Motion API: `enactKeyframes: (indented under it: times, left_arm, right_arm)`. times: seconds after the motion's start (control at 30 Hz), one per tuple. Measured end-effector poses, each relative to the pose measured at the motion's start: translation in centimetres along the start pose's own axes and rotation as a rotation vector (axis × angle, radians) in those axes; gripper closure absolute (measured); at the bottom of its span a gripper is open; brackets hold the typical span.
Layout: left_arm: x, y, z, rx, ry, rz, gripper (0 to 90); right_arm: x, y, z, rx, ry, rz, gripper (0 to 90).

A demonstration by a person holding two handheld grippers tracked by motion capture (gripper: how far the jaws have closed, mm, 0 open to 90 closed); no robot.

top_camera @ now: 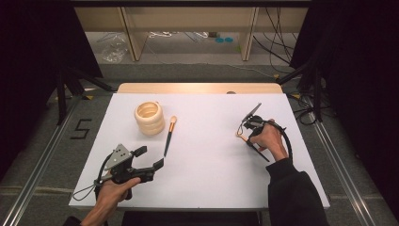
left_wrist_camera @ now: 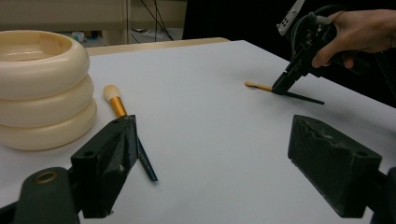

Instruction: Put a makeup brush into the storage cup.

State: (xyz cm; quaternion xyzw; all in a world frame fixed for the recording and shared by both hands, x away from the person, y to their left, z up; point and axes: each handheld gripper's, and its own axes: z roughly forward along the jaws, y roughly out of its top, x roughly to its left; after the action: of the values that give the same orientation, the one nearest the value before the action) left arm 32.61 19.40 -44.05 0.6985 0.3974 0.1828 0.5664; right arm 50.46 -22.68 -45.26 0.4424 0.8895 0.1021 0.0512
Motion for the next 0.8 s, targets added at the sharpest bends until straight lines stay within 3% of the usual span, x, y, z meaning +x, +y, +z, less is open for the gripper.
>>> enactKeyframes:
  times: [0.2,0.5,0.8]
  left_arm:
    - [0.0,0.0,0.0,0.001,0.001,0.001,16.2]
    - [0.0,0.0,0.0,-0.003,0.003,-0.004,16.2]
    - [0.0,0.0,-0.1,-0.002,0.005,-0.004,16.2]
  right_arm:
    - [0.1,0.3,0.1,0.006,-0.02,-0.052,83.3]
    - [0.1,0.2,-0.1,-0.005,-0.017,-0.06,83.4]
    - [0.2,0.4,-1.2,-0.088,-0.008,-0.079,83.4]
